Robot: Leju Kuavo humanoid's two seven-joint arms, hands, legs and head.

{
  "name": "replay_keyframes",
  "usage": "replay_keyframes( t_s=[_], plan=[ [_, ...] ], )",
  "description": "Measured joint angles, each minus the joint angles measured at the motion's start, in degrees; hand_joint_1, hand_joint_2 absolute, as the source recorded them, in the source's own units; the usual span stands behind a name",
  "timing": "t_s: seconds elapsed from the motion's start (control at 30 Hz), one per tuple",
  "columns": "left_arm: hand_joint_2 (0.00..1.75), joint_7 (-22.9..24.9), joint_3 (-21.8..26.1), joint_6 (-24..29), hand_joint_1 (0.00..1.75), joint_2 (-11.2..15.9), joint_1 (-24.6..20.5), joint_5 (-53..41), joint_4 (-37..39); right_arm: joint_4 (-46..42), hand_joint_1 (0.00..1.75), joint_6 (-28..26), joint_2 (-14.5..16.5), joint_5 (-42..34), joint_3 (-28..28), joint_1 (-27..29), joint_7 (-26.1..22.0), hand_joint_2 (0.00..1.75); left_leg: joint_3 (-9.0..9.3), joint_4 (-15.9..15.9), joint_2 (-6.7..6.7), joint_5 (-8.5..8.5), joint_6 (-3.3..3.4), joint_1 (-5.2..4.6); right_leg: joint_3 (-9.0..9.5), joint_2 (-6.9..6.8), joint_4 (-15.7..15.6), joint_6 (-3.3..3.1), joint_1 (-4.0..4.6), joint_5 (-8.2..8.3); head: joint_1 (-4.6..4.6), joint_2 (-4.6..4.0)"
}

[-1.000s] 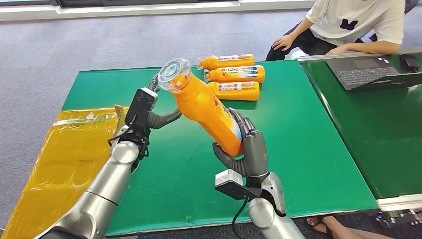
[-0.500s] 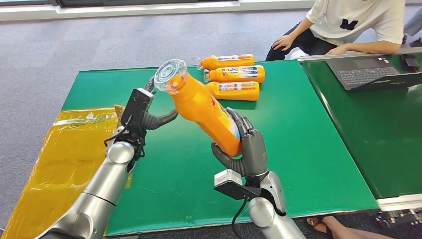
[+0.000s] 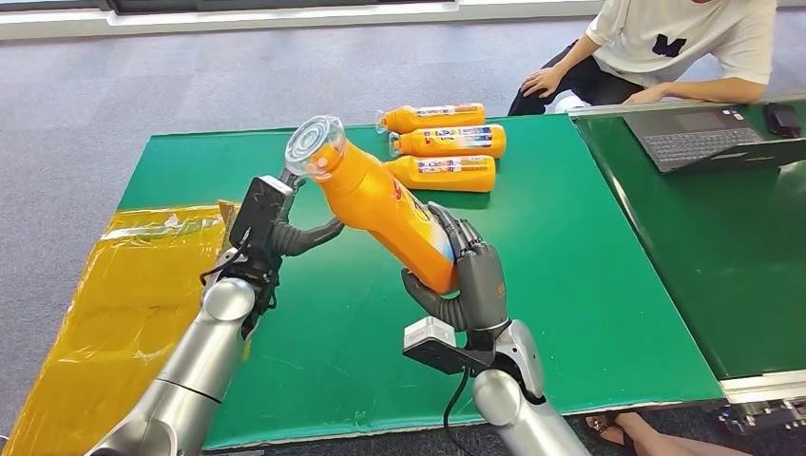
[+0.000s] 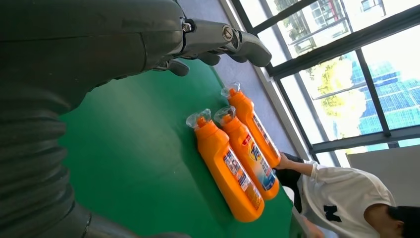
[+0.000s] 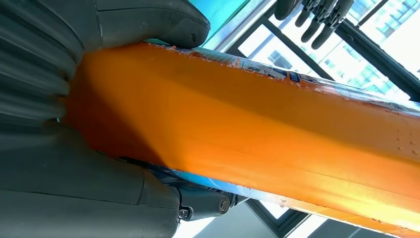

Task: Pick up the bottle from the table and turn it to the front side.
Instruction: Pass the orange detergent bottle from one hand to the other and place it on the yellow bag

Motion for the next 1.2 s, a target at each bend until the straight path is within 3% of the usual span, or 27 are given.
replay_keyframes(
  t_s=[0.23, 0.57, 1.2],
  plan=[
    [1.75, 2.5, -0.1, -3.2, 0.00, 0.6, 5.7, 1.3, -8.3, 0.9, 1.75, 0.3, 0.0, 1.6, 0.0, -0.2, -0.6, 1.75, -0.04, 0.0, 0.00, 0.00, 0.00, 0.00, -0.04, 0.00, 0.0, 0.00, 0.00, -0.01, -0.01, 0.00],
    [1.75, 3.1, -1.2, -3.9, 0.00, 2.0, 9.8, 2.0, -14.9, 1.9, 1.75, 0.8, 0.0, 2.9, 0.0, -1.2, -0.8, 1.75, -0.03, 0.0, 0.01, 0.00, 0.00, 0.00, -0.03, 0.00, 0.0, 0.00, 0.00, 0.00, -0.01, 0.00],
    [1.75, 3.4, -2.6, -4.3, 0.00, 3.5, 12.4, 3.6, -19.6, 2.6, 1.75, 0.9, -0.3, 3.2, 0.0, -1.8, -0.9, 1.75, -0.02, 0.0, 0.00, 0.00, 0.00, 0.00, -0.03, 0.00, 0.0, 0.00, 0.00, 0.00, -0.01, 0.00]
  ],
)
